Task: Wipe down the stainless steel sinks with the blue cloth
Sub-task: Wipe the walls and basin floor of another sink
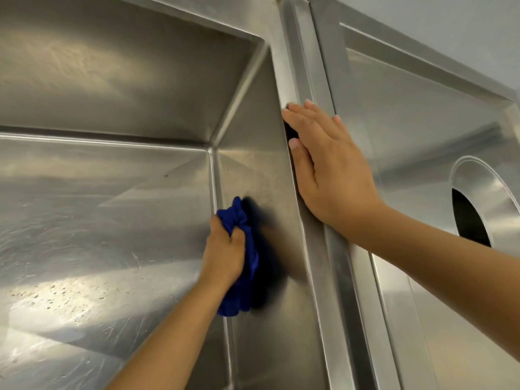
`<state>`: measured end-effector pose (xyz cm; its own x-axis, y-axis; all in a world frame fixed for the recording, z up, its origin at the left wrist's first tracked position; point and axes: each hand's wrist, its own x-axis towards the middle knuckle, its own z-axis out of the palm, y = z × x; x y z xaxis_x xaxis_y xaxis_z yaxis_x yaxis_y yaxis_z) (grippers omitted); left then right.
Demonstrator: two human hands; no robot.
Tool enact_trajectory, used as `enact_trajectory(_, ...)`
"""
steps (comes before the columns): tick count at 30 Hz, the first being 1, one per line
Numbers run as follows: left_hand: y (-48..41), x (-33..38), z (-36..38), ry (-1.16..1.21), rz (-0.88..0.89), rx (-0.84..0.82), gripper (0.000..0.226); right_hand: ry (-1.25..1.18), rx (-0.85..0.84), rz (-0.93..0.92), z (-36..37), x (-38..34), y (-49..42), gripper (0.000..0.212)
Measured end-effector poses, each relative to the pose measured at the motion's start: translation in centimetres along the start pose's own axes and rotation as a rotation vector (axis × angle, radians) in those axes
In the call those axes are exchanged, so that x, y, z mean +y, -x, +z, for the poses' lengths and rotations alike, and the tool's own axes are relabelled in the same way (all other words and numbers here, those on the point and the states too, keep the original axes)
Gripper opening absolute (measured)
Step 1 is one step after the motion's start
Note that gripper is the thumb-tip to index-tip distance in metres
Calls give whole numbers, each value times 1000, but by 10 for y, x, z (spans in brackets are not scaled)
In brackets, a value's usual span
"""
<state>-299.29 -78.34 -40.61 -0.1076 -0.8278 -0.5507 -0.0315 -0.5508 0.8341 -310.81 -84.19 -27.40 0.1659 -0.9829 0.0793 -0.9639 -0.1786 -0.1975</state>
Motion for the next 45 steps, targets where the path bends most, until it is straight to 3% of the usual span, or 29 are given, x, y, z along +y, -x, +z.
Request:
enact_trajectory(2,2,-4,1,4,-32,-5,9,8,-11,1,0,-1,1,43)
enact_trajectory(8,27,-9,4,26,175,3,20,25,6,-1,1,0,3,43)
enact_trajectory(13,-29,-47,-2,-29,6,10,8,22,33,-13,2,0,4,43)
enact_trajectory(22,-48,-70,-9,-146,-210,-18,30,2,28,3,2,0,4,43)
enact_trajectory(30,-16,-66,-3,-74,-60,-20,10,-27,27,0,2,1,5,45)
enact_trajectory(36,-38,-64,-10,-191,-138,3,11,-55,59,-22,2,5,4,42)
enact_trajectory(38,-20,-37,-10,-94,-95,-16,9,-50,61,-15,3,4,4,43)
enact_trajectory(41,20,29,-13,81,105,-48,14,-41,61,-12,4,2,6,44)
enact_trajectory(45,36,67,-4,73,346,-39,14,-32,54,-12,4,2,5,45)
